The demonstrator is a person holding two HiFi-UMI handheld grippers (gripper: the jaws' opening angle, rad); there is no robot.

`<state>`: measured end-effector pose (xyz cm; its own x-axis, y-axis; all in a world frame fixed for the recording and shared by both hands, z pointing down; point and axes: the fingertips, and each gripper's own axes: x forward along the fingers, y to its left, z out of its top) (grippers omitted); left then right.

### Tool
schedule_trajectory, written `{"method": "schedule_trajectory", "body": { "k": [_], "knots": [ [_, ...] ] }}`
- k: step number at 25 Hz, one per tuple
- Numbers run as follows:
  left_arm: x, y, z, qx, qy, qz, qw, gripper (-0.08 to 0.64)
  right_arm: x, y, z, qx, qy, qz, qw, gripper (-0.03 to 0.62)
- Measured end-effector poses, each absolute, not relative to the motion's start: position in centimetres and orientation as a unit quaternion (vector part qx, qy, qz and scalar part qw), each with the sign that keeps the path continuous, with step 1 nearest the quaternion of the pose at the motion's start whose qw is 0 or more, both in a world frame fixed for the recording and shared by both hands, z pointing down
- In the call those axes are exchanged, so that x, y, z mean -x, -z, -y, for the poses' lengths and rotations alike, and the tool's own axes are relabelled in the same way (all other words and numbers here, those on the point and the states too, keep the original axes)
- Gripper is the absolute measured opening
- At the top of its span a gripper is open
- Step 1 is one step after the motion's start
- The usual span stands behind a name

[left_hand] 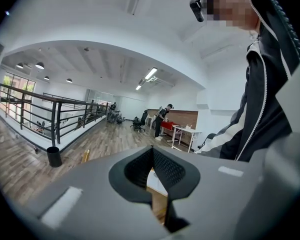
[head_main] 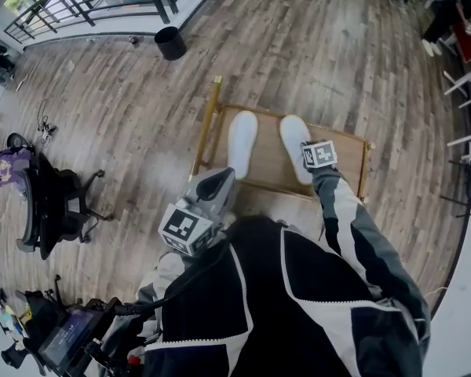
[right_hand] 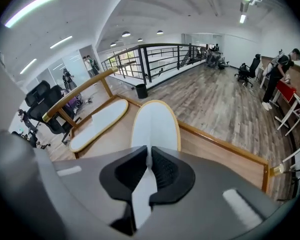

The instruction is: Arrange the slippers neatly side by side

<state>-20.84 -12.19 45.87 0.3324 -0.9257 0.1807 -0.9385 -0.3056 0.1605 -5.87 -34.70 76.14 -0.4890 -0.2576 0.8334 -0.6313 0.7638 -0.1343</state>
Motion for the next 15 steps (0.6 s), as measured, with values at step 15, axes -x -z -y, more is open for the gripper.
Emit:
{"method": "schedule_trajectory", "body": {
  "k": [15],
  "knots": [
    [16.3,-45.8,15.3,-0.862,-0.005,0.489,0.136,0.018,8.7,-49.9,27.4,-0.275,-0.129,0.946,0.114,0.026]
  ]
}}
